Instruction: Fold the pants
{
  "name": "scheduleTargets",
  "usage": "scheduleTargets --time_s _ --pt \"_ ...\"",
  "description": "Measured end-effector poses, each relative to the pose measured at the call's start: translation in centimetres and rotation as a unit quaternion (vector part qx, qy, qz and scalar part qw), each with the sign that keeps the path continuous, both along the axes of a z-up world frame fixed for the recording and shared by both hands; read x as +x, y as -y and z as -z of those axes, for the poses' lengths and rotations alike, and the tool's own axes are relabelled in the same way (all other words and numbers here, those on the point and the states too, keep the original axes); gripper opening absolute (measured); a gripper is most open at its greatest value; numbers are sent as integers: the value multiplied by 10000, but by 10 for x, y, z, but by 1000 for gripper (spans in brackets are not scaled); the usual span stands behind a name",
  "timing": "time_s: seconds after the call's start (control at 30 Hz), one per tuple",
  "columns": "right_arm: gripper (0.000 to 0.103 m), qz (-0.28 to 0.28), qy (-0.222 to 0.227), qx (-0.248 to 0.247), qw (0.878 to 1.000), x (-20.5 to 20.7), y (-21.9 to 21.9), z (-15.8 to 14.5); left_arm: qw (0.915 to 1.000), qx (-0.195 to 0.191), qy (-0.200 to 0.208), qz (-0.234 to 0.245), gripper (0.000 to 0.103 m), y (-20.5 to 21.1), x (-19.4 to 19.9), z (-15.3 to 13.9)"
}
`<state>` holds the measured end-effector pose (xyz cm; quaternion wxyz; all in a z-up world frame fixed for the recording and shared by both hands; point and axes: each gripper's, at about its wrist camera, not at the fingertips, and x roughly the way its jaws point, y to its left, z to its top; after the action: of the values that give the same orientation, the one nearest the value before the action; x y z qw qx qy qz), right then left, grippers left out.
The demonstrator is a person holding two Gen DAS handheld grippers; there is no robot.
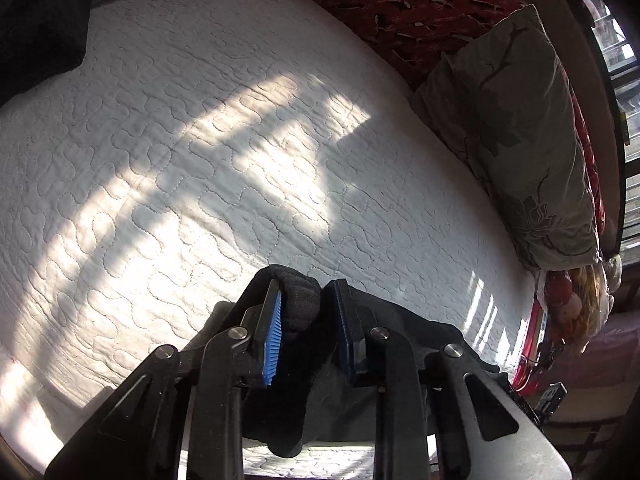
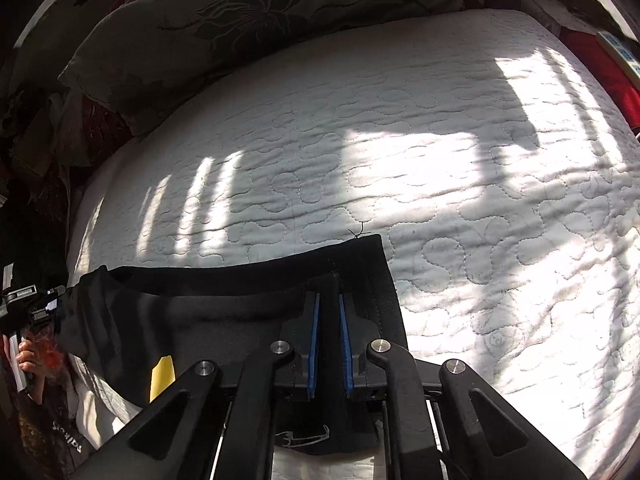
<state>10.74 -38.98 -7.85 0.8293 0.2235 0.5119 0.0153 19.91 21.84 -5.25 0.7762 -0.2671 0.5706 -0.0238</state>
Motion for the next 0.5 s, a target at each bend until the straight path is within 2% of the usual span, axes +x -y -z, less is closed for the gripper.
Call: scheduleTargets --time_s 0.1,0.2,0.3,0.33,0.37,0.5 --pt "5 195 246 105 9995 -3 10 -9 9998 40 -151 -139 21 -8 6 11" --pt "3 439 80 45 9990 -1 21 7 9988 15 -381 -314 21 -14 12 31" --pt "1 661 -168 10 9977 -5 30 26 9983 -38 -445 -365 22 -14 12 40" --pt "1 648 -208 105 9976 -5 30 30 9984 -19 -436 -349 22 -14 12 39" --pt "6 596 -188 244 9977 -7 31 30 9985 2 -436 -328 22 -14 12 38" --pt "7 499 -15 634 9967 -5 30 21 9985 68 -461 -283 22 -12 14 34"
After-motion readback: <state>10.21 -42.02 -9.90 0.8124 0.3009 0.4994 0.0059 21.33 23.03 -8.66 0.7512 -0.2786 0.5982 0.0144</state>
